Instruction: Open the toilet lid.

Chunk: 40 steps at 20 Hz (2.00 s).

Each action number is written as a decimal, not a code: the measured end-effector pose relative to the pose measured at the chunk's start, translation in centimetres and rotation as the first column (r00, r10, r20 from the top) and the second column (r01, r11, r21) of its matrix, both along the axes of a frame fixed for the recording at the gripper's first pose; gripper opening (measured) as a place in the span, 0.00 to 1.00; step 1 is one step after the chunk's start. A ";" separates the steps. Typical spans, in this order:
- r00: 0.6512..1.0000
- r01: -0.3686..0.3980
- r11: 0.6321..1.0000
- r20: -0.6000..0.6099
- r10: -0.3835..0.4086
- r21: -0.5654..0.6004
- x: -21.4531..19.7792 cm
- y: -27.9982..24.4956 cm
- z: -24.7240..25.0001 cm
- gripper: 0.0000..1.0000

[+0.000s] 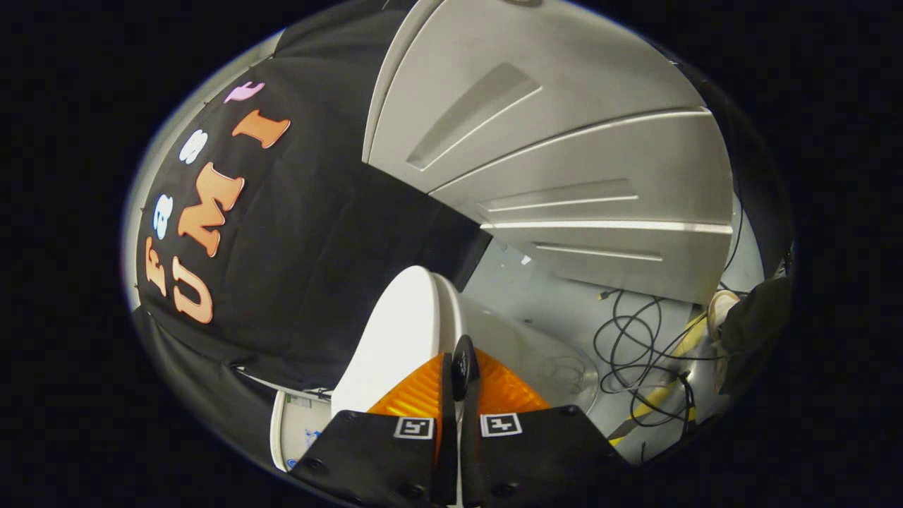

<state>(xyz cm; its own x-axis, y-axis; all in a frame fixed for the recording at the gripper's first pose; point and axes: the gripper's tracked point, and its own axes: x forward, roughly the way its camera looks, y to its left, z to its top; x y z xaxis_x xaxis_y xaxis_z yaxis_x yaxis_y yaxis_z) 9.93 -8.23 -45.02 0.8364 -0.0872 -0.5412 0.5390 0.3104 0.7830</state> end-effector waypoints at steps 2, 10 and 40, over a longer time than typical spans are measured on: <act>1.000 -0.026 0.999 0.008 0.026 -0.019 0.2 0.1 0.0 0.10; 0.999 0.020 0.999 0.035 -0.019 -0.028 1.1 -0.2 3.6 0.10; 0.925 -0.287 0.583 -0.061 0.375 -0.760 6.3 14.2 34.3 0.09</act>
<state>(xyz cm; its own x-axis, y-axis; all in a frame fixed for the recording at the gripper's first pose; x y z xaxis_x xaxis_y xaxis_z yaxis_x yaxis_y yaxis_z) 16.22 5.95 -10.72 0.9337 -0.1270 -0.3349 0.2139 0.9477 0.2370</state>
